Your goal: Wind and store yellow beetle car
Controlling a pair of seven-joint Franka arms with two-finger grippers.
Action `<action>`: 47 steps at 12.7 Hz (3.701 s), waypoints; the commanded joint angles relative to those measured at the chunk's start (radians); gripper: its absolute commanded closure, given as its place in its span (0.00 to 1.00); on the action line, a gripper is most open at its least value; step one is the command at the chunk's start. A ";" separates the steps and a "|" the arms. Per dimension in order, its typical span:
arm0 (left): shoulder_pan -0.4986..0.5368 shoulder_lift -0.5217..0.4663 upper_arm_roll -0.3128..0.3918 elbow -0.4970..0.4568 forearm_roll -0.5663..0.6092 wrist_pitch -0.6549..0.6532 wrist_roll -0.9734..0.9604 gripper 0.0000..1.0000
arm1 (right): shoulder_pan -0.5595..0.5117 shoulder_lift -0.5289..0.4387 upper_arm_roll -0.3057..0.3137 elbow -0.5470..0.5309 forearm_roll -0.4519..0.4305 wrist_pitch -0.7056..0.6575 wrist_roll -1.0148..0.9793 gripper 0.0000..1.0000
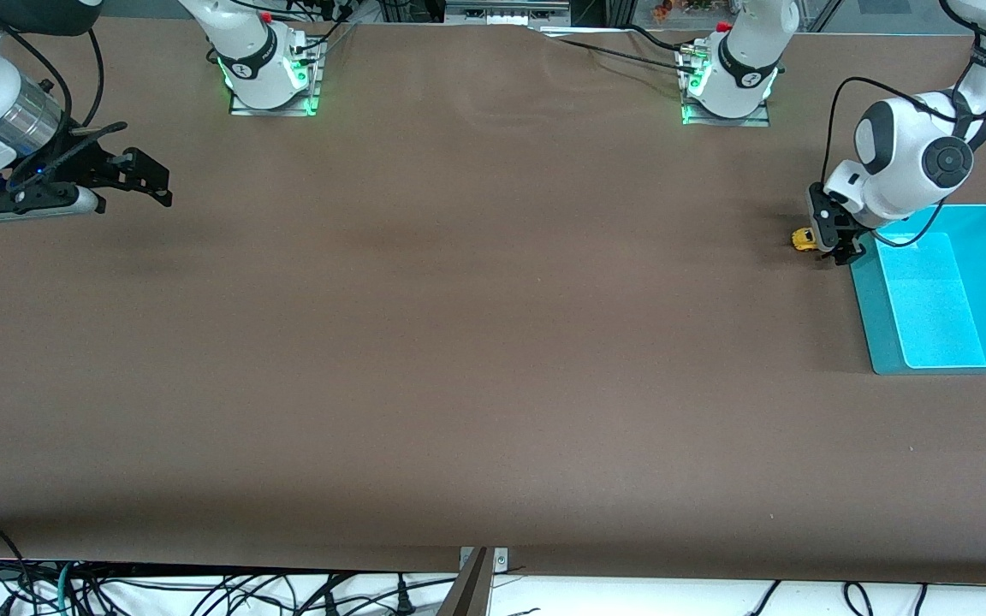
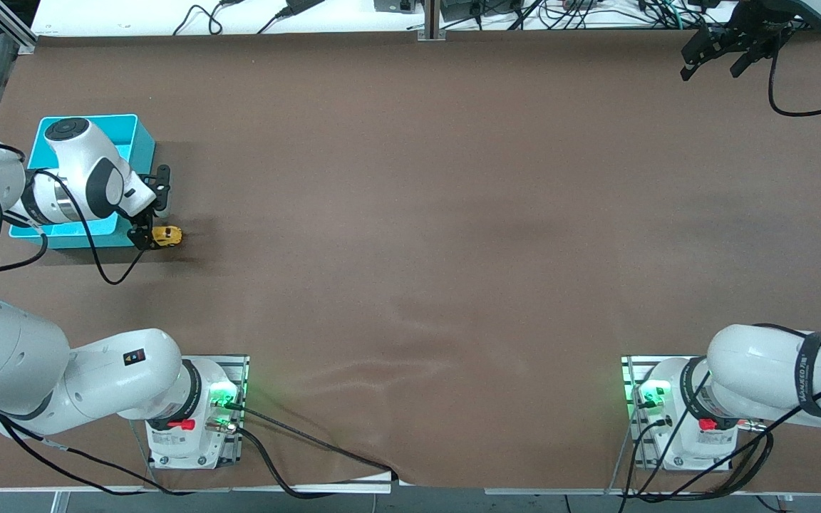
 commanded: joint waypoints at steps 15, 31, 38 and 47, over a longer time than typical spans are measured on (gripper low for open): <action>0.056 -0.077 -0.248 0.313 -0.082 -0.419 0.028 1.00 | 0.014 -0.002 -0.019 0.019 -0.043 -0.021 -0.079 0.00; 0.332 0.453 -0.165 0.854 -0.068 -0.572 0.512 1.00 | 0.014 0.005 -0.023 0.019 -0.043 -0.017 -0.076 0.00; 0.334 0.461 -0.167 0.857 -0.068 -0.585 0.513 0.00 | 0.016 0.001 -0.006 0.042 -0.090 -0.026 -0.089 0.00; 0.318 0.325 -0.395 1.143 -0.080 -1.259 0.049 0.00 | 0.016 0.006 -0.006 0.059 -0.083 -0.049 -0.093 0.00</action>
